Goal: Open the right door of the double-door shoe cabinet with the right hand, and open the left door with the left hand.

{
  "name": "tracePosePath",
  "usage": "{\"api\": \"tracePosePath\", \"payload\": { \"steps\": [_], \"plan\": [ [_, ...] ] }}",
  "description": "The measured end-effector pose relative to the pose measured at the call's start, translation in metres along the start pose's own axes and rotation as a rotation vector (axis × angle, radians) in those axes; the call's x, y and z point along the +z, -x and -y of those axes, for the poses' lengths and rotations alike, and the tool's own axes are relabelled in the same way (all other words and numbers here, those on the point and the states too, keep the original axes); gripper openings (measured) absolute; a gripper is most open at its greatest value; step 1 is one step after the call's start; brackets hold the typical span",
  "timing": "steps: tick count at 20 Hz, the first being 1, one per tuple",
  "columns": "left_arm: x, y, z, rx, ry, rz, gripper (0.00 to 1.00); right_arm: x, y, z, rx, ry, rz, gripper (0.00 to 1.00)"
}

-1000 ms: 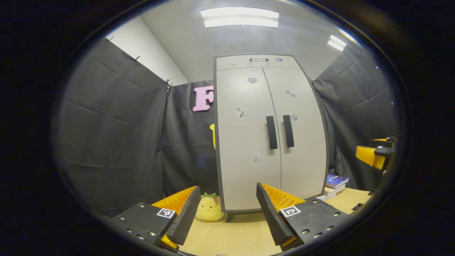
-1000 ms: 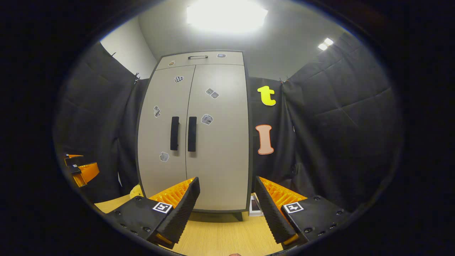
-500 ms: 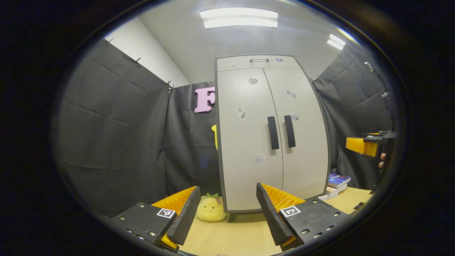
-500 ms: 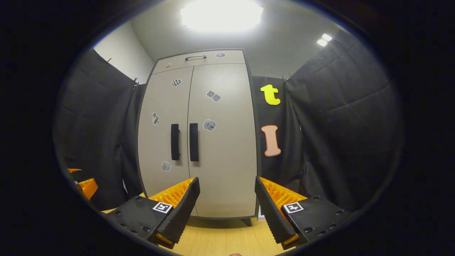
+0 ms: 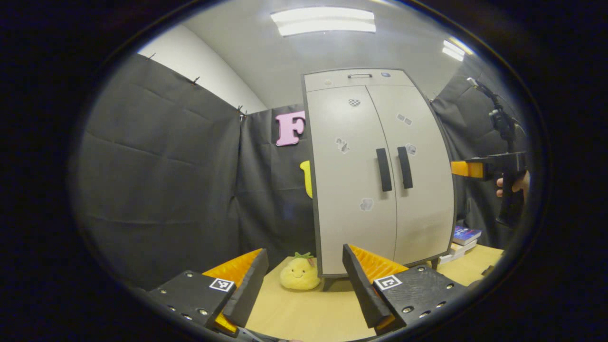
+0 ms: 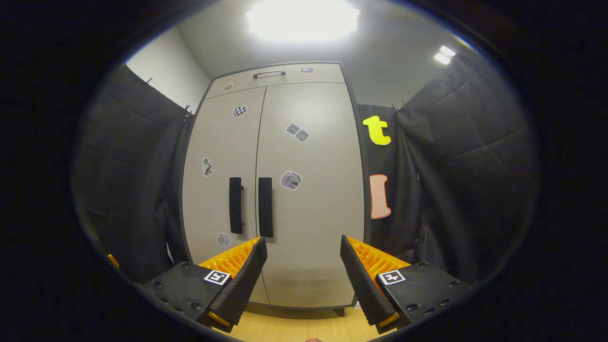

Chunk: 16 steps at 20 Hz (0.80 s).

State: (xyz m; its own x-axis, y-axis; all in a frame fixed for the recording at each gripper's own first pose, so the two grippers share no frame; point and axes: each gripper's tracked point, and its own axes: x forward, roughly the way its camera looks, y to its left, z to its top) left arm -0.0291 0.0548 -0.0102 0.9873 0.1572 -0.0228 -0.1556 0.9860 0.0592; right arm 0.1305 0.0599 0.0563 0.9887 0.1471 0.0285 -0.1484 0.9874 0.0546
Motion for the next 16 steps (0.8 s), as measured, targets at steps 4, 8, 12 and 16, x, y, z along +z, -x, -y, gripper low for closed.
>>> {"api": "tracePosePath", "payload": {
  "steps": [4,8,12,16],
  "plan": [
    [0.0,0.011,-0.021,0.055,-0.018,-0.006,0.92,0.015,-0.035,-0.018,0.037,0.005,0.007,0.96],
    [-0.003,0.018,-0.036,0.097,-0.019,-0.013,0.92,0.024,-0.066,-0.037,0.072,-0.001,0.001,0.97],
    [-0.003,0.024,-0.041,0.11,-0.027,-0.017,0.9,0.028,-0.098,-0.05,0.089,-0.009,-0.023,0.96],
    [-0.004,0.024,-0.044,0.121,-0.028,-0.021,0.92,0.024,-0.128,-0.055,0.073,-0.002,-0.057,0.97]
  ]
}}
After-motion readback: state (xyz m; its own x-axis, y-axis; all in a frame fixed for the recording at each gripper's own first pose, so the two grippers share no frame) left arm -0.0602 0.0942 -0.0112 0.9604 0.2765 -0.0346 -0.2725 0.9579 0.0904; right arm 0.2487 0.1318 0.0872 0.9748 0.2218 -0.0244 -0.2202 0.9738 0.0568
